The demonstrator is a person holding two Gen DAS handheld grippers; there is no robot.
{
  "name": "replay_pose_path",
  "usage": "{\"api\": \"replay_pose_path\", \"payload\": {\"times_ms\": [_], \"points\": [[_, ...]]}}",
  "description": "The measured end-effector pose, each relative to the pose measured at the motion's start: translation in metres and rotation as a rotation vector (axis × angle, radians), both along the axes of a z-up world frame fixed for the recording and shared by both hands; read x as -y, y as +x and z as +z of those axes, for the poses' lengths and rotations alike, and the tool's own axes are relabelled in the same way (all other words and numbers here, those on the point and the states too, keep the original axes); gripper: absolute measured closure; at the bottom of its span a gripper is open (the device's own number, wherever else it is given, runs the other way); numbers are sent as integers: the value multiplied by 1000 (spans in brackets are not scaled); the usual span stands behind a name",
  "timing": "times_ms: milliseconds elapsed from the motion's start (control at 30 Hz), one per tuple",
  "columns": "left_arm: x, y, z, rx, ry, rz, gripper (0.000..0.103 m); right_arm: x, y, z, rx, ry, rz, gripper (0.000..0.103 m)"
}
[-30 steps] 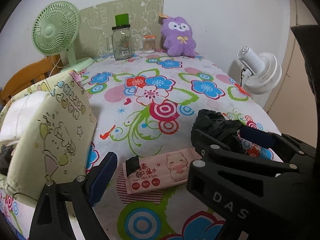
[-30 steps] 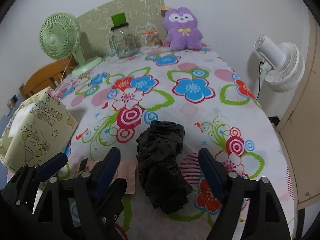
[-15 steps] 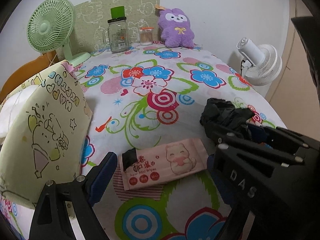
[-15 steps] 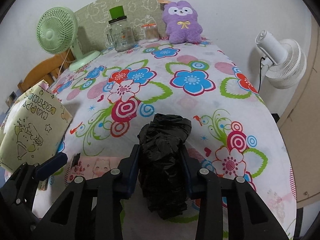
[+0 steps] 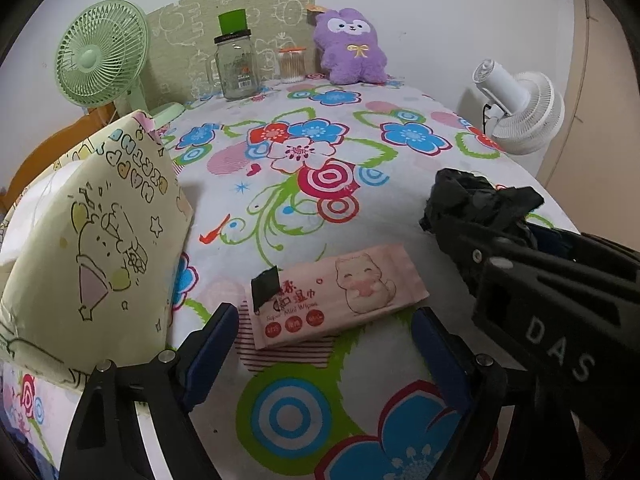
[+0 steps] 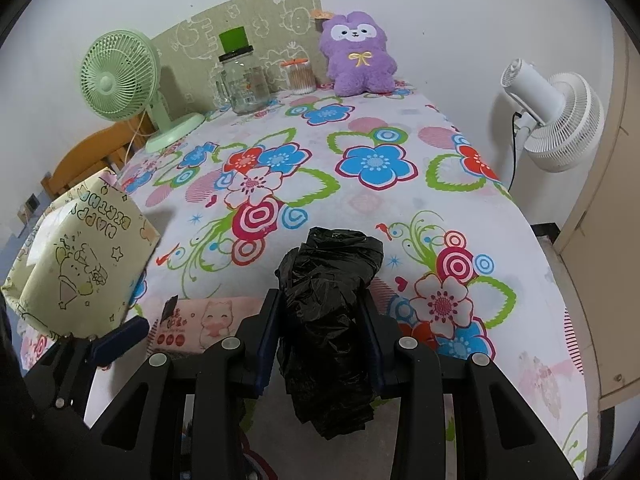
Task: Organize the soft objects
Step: 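Grasp the black plastic bag with the right tool while the left tool grasps the pink wipes packet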
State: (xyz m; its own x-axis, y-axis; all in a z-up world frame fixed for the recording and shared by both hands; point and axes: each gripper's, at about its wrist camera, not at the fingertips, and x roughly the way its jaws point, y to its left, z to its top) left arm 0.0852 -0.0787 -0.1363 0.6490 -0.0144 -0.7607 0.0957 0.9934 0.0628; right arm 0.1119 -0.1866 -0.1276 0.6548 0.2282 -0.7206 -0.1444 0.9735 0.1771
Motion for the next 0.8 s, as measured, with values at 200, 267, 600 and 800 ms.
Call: {"api": "replay_pose_path", "payload": {"times_ms": [200, 267, 600, 800], "points": [[0, 13, 0, -4, 5, 10, 13, 2, 3, -2, -11, 4, -5, 63], [-1, 17, 0, -9, -6, 14, 13, 3, 5, -2, -16, 5, -9, 63], [-2, 26, 0, -26, -75, -12, 39, 3, 15, -5, -37, 2, -22, 62], [0, 24, 2, -36, -80, -55, 62, -4, 15, -3, -37, -6, -10, 62]]}}
